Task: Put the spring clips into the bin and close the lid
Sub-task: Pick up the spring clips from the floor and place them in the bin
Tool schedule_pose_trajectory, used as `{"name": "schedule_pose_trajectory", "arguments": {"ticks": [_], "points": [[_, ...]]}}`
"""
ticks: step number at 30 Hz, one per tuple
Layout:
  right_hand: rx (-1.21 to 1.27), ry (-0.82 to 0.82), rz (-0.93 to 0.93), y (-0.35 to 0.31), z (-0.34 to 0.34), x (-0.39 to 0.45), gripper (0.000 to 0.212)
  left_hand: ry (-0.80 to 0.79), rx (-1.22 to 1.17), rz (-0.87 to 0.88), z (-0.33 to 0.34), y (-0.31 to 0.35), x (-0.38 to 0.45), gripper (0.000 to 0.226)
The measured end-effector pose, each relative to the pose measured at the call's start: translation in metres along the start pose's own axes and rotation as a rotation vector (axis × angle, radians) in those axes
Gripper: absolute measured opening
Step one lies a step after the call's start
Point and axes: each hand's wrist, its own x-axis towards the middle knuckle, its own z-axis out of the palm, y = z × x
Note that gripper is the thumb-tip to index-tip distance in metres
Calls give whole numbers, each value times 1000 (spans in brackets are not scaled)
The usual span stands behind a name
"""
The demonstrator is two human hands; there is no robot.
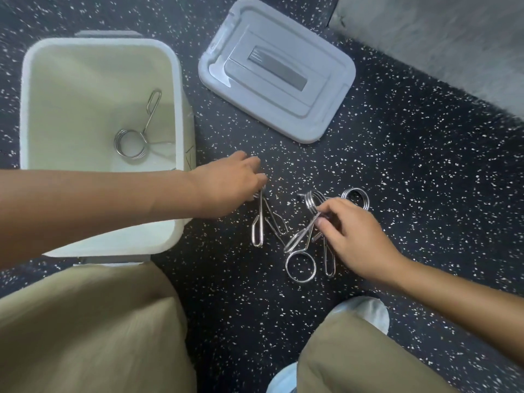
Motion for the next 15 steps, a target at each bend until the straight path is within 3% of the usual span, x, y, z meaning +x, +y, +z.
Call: {"name": "schedule_pose_trajectory", "arguments": {"ticks": [2,8,15], "points": [[122,2,88,0,-1,0,6,33,45,23,0,-3,-4,11],[380,-39,279,5,-3,1,16,96,-4,31,-16,-2,-24,15],[572,-74,345,-13,-14,4,22,180,-99,71,-46,-5,-57,21]]}}
